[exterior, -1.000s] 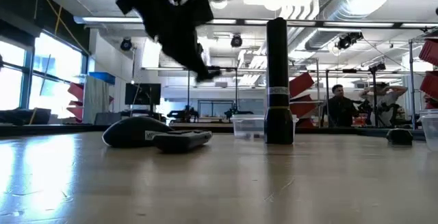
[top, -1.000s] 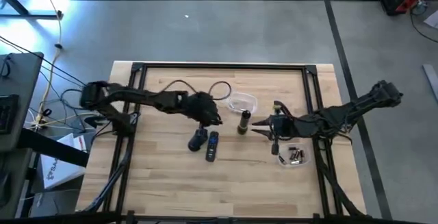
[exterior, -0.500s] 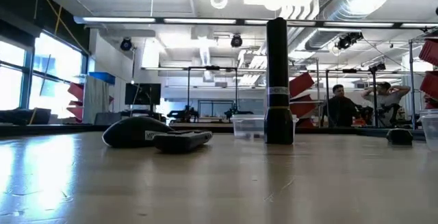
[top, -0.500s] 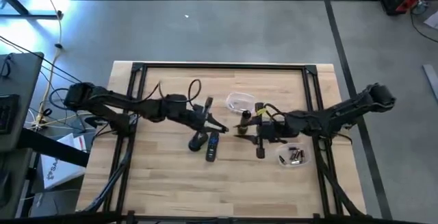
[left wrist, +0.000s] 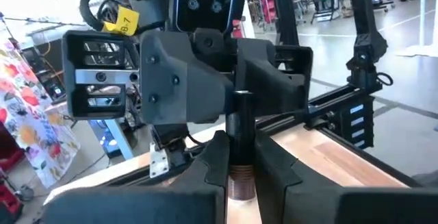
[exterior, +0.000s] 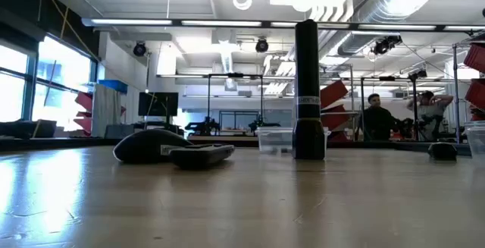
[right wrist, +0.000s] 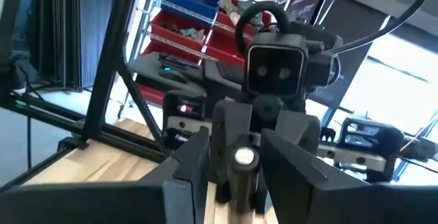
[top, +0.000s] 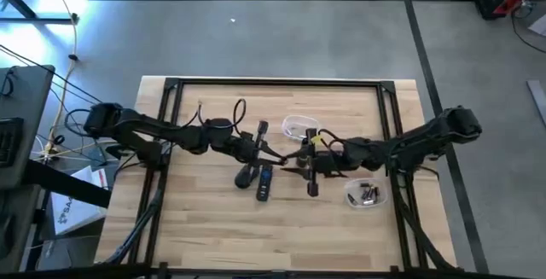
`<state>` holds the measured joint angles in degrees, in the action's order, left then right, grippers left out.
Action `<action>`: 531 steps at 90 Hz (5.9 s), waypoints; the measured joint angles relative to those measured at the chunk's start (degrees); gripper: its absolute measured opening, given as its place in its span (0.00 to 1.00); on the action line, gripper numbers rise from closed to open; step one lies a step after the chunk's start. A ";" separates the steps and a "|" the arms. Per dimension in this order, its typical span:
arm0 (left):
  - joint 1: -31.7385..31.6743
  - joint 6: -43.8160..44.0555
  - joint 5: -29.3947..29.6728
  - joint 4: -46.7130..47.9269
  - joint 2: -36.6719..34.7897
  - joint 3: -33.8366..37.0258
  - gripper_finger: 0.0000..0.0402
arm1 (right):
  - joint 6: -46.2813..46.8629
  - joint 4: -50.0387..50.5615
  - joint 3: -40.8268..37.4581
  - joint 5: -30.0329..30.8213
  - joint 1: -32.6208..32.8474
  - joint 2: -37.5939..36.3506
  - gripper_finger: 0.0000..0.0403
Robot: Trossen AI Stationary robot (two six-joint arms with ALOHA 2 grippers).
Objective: Insert battery
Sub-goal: Insert the black battery into the flashlight, then close the flashlight battery compartment
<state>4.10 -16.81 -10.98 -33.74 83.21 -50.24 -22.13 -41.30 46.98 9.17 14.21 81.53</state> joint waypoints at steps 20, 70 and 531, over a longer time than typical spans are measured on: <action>0.00 -1.78 0.07 -2.23 0.08 0.00 0.04 | 0.59 0.33 0.13 -0.02 -0.48 -0.08 0.24; 0.07 -1.99 -0.35 -3.69 0.08 0.02 0.06 | 1.81 -0.29 0.18 -0.30 -1.15 -0.18 0.03; -10.97 -1.28 6.73 1.33 13.06 -0.07 0.28 | 23.07 13.36 -17.33 4.07 -10.07 -22.84 0.25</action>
<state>-6.87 -18.09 -4.25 -32.42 96.27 -50.30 0.94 -27.94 29.65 13.23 4.14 58.69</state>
